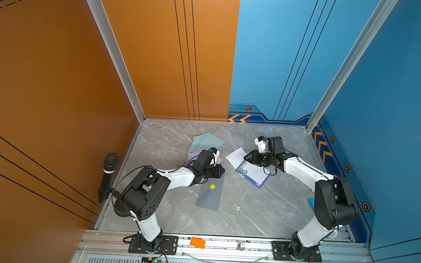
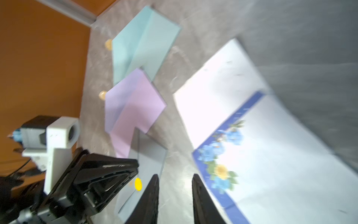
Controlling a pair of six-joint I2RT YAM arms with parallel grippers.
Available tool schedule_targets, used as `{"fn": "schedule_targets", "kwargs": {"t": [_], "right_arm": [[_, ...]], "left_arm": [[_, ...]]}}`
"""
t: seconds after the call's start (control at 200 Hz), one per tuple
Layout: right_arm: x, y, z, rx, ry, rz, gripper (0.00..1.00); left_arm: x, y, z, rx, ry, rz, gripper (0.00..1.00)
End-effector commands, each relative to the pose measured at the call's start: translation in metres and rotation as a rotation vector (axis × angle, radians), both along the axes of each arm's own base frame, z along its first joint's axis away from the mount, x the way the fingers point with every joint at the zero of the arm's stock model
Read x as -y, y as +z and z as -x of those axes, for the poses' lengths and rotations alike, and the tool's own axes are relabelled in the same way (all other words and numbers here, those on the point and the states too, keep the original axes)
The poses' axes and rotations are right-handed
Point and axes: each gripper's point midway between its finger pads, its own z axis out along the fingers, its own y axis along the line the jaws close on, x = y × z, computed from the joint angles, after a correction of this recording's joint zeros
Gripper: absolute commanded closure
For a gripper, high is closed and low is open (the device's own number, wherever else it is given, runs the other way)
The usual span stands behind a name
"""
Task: Fold the letter paper in half and place it into the envelope
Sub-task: Adjust the letter paper at the center of the board.
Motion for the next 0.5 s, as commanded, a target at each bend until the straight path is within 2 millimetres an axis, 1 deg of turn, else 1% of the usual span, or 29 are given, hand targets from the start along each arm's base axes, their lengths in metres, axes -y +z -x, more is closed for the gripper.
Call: {"fn": "schedule_targets", "kwargs": {"t": [0.0, 0.075, 0.11, 0.12, 0.13, 0.22, 0.37, 0.496], "right_arm": [[0.036, -0.04, 0.021, -0.173, -0.027, 0.135, 0.68], [0.044, -0.048, 0.026, -0.206, -0.034, 0.149, 0.68], [0.045, -0.052, 0.028, -0.216, -0.033, 0.155, 0.68], [0.045, -0.053, 0.03, -0.221, -0.031, 0.156, 0.68], [0.045, -0.054, 0.03, -0.224, -0.032, 0.157, 0.68], [0.046, -0.065, 0.036, -0.253, -0.024, 0.178, 0.68], [0.04, -0.079, 0.047, -0.276, 0.0, 0.227, 0.67], [0.036, -0.09, 0.058, -0.298, 0.017, 0.268, 0.67]], "left_arm": [[0.024, 0.01, -0.007, -0.009, -0.063, 0.068, 0.84], [0.036, 0.011, -0.01, -0.01, -0.087, 0.083, 0.84], [0.038, 0.005, -0.008, -0.025, -0.097, 0.08, 0.83], [0.042, 0.013, -0.014, -0.007, -0.102, 0.094, 0.83], [0.044, 0.015, -0.015, -0.004, -0.105, 0.098, 0.83], [0.054, 0.013, -0.019, -0.009, -0.126, 0.108, 0.82], [0.062, 0.006, -0.022, -0.033, -0.145, 0.12, 0.81], [0.064, -0.001, -0.023, -0.051, -0.145, 0.119, 0.8]]}}
